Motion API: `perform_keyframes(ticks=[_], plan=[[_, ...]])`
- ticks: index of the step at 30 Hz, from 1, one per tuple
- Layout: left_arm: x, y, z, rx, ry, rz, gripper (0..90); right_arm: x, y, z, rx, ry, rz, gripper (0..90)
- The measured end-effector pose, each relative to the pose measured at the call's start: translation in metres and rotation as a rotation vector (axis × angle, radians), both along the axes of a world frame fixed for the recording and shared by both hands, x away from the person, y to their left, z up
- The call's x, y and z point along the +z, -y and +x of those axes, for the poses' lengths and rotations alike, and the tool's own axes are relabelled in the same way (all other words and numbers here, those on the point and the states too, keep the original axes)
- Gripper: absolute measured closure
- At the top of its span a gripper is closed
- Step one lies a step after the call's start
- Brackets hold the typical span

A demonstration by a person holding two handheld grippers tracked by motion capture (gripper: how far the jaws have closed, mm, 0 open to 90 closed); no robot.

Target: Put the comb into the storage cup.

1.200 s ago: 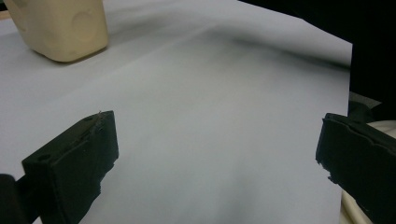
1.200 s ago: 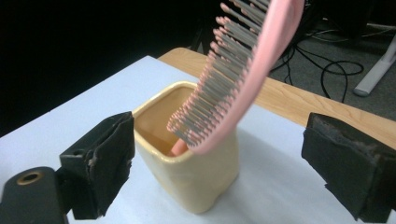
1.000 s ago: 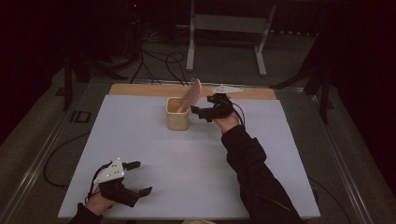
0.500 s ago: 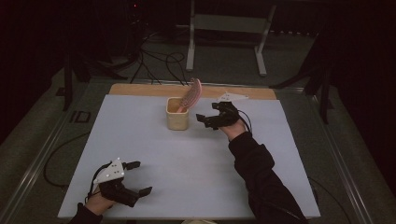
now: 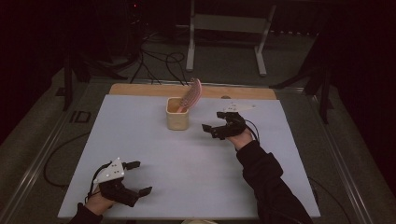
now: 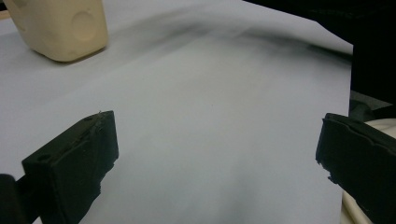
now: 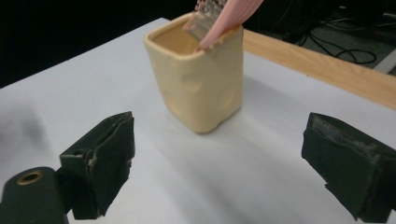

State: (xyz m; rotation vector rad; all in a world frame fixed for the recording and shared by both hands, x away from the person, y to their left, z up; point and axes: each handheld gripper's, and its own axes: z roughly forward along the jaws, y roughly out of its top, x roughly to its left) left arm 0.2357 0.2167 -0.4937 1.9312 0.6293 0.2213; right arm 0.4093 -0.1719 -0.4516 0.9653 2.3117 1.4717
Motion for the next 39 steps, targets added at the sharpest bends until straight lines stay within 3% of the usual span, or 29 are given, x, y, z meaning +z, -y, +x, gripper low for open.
perform_keyframes(ticks=[18,25,39], plan=[[0.000,0.000,0.000,-0.002,0.001,0.001,0.0,-0.024,0.018,-0.034,0.043,-0.019,-0.012,9.6],[0.001,0.000,0.000,-0.004,0.003,0.003,0.0,-0.032,0.023,-0.047,0.047,-0.032,0.008,9.6],[0.001,-0.001,-0.001,-0.001,0.007,0.002,0.0,-0.043,0.044,-0.074,0.077,-0.019,-0.003,9.6]])
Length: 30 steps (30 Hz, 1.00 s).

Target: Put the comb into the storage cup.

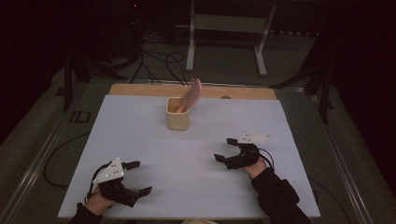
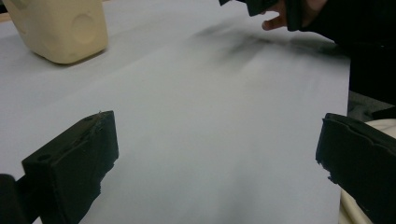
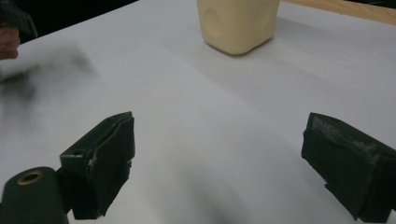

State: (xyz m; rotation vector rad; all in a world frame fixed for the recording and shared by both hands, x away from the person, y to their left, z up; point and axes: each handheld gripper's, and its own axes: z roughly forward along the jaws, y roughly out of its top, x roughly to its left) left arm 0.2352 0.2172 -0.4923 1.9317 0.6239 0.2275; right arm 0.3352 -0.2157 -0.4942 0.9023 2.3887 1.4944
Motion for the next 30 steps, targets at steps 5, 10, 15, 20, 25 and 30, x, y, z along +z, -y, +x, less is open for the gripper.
perform_keyframes(ticks=[5,10,15,20,25,30], plan=[[0.000,0.000,0.000,-0.002,-0.002,0.000,0.0,-0.003,0.008,-0.009,0.007,-0.004,-0.009,9.6],[0.000,0.000,0.000,0.000,0.000,-0.002,0.0,-0.004,0.019,-0.018,0.001,-0.015,-0.001,9.6],[0.000,0.000,0.000,-0.001,-0.002,-0.002,0.0,-0.004,0.030,-0.027,-0.008,-0.012,0.001,9.6],[0.000,0.000,0.000,-0.001,-0.002,-0.002,0.0,-0.006,0.041,-0.037,-0.022,-0.020,-0.031,9.6],[0.000,0.000,0.000,-0.001,-0.002,0.000,0.0,-0.008,0.051,-0.044,-0.038,-0.026,-0.052,9.6],[0.000,0.000,0.000,0.001,0.000,-0.001,0.0,-0.009,0.058,-0.053,-0.064,-0.015,-0.101,9.6]])
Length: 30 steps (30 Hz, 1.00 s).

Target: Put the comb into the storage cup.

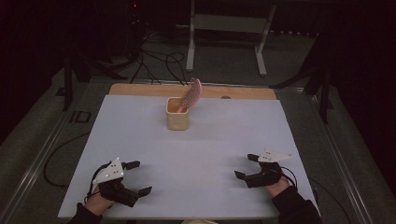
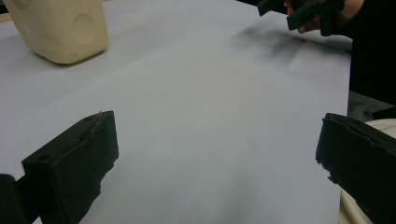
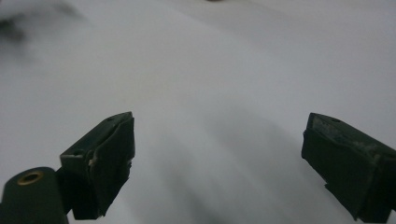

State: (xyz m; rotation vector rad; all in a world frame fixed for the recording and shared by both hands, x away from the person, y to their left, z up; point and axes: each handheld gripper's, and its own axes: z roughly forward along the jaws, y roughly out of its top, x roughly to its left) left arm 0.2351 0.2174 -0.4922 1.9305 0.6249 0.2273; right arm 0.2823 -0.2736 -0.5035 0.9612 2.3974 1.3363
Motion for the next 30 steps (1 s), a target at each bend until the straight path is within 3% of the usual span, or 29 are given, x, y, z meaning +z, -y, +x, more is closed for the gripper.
perform_keyframes(ticks=[18,30], plan=[[0.000,0.000,0.000,-0.001,0.000,0.002,0.0,-0.006,0.023,-0.022,-0.087,-0.026,0.021,9.7],[-0.001,0.000,0.000,-0.001,-0.004,0.004,0.0,-0.011,0.019,-0.018,-0.078,-0.025,-0.001,9.7]])
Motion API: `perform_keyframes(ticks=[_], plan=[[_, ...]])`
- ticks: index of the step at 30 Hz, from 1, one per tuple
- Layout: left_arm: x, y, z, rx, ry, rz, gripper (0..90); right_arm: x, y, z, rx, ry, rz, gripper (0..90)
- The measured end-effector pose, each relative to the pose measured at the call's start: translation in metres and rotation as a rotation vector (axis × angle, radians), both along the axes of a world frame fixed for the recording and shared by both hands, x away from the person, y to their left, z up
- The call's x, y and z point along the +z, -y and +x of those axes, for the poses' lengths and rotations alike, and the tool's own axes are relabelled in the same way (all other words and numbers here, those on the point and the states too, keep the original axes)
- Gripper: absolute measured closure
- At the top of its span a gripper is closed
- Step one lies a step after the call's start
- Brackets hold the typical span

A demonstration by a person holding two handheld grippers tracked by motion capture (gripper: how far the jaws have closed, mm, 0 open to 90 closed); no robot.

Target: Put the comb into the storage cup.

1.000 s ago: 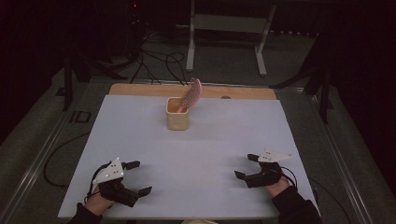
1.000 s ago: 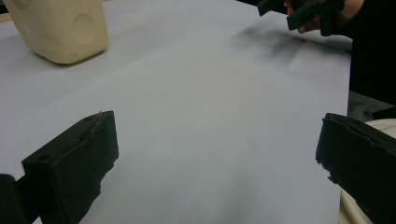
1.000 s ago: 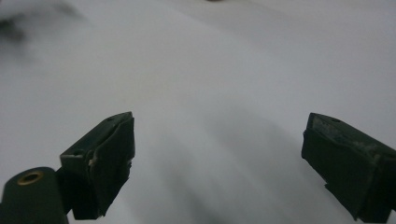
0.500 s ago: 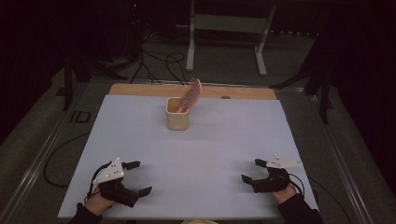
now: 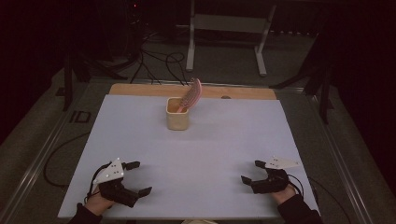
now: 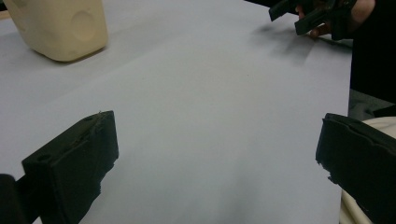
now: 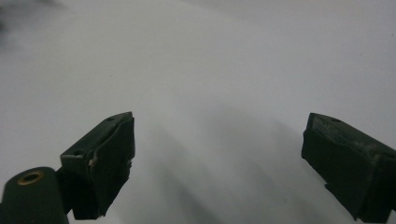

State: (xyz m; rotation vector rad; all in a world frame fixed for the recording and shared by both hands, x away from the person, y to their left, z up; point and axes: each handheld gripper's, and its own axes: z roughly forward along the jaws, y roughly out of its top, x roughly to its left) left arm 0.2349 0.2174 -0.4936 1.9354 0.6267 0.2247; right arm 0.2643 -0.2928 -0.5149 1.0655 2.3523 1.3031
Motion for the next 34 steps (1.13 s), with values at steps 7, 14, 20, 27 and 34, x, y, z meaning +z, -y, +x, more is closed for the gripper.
perform_keyframes(ticks=[7,14,20,27,34], plan=[[-0.0003,0.0003,-0.0004,-0.004,0.001,0.006,0.0,0.0004,-0.0021,0.0012,-0.004,0.001,-0.003,9.7],[-0.0006,0.0002,-0.0003,-0.002,0.000,0.006,0.0,-0.0007,-0.0038,0.0015,0.007,0.003,-0.018,9.7],[-0.0005,-0.0001,-0.0008,-0.001,0.002,0.004,0.0,-0.0004,-0.0033,0.0012,0.004,0.004,-0.019,9.7],[-0.0006,-0.0001,-0.0009,-0.001,0.003,0.007,0.0,-0.0010,-0.0035,0.0013,0.005,-0.003,-0.018,9.7],[-0.0006,0.0005,-0.0003,-0.002,0.001,0.006,0.0,-0.0006,-0.0034,0.0013,0.007,-0.004,-0.016,9.7]])
